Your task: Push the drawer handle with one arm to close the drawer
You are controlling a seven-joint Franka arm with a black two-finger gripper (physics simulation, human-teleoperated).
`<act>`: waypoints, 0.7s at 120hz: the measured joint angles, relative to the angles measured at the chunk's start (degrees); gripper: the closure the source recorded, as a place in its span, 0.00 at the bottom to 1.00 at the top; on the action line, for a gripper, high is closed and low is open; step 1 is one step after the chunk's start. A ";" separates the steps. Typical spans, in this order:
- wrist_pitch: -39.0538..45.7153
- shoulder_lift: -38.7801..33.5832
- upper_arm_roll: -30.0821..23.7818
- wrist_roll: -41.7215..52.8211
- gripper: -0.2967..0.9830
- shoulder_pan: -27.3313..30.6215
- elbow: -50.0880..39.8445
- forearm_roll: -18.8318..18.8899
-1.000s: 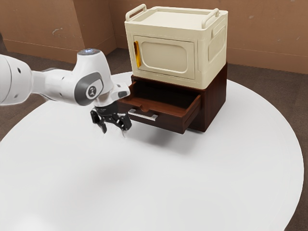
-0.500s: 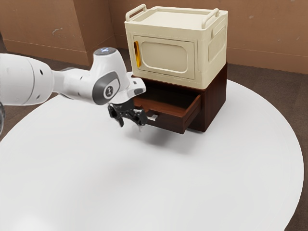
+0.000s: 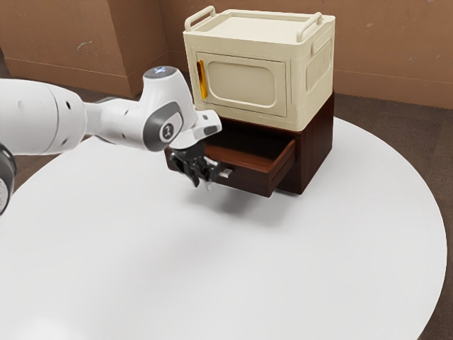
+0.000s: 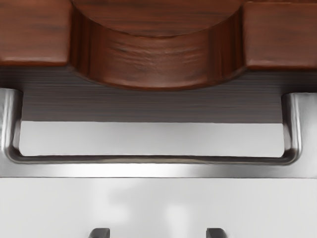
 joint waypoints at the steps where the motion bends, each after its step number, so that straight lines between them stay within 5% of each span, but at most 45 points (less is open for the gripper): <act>1: -0.02 -0.01 0.00 0.02 0.68 0.00 0.03 -0.01; 30: -0.47 0.13 0.10 0.49 0.81 -0.05 1.38 0.08; 84: -2.25 6.17 0.17 1.01 0.84 0.21 9.99 0.22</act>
